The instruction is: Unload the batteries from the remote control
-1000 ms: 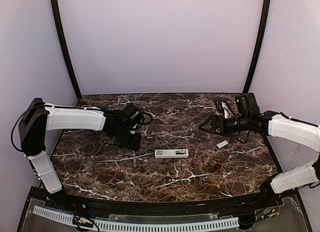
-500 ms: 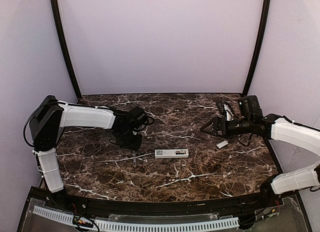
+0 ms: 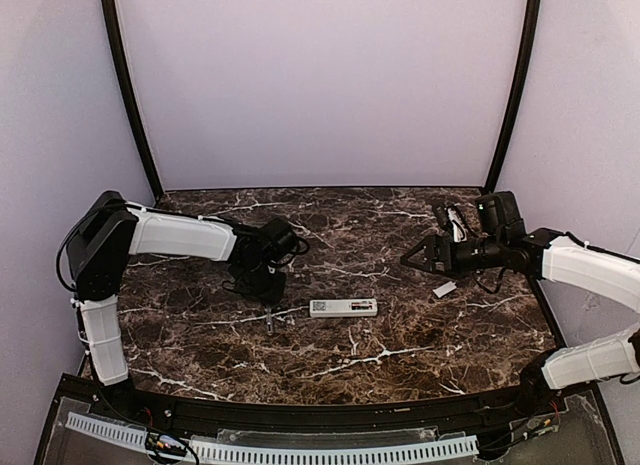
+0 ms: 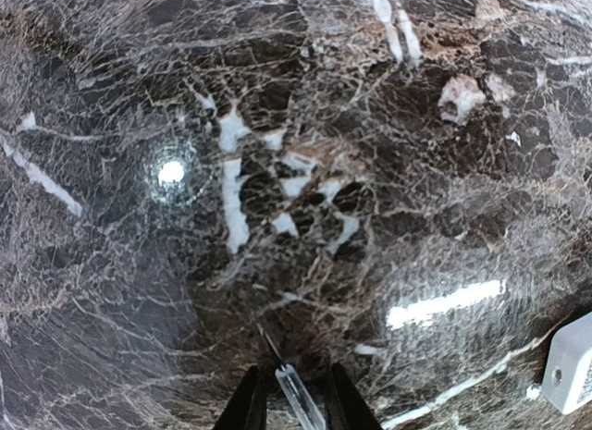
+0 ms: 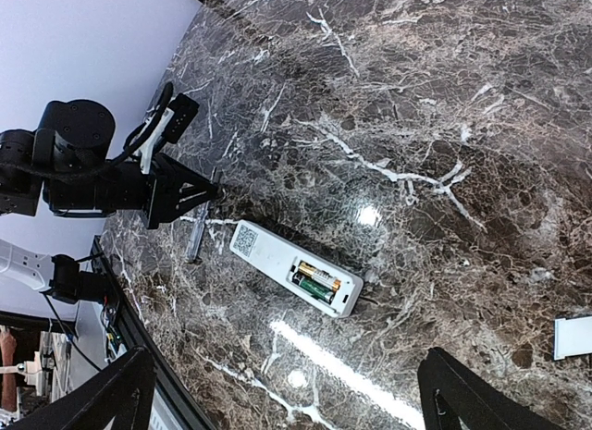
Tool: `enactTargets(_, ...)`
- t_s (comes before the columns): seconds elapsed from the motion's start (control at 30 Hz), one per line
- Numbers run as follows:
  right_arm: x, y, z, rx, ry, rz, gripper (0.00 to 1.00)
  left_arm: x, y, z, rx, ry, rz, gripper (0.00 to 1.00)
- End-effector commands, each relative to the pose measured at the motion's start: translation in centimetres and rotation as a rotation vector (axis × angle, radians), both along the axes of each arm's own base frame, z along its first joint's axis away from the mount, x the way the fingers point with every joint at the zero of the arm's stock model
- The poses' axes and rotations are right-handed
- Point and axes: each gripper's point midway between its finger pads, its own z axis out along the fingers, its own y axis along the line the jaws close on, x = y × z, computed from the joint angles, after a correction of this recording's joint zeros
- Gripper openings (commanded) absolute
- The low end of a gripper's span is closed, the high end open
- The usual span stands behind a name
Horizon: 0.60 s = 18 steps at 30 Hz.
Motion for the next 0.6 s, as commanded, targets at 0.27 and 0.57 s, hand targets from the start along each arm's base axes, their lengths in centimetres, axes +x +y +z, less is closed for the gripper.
enactTargets(0.27, 0.0, 0.0, 0.3, 0.008, -0.007, 0.000, 0.99, -0.4, 1.0, -1.5, 0.019, 0.025, 0.047, 0.01)
enactTargets(0.57, 0.3, 0.4, 1.5, 0.031, -0.027, 0.007, 0.99, 0.6, -1.8, 1.3, -0.148, -0.048, -0.017, 0.00)
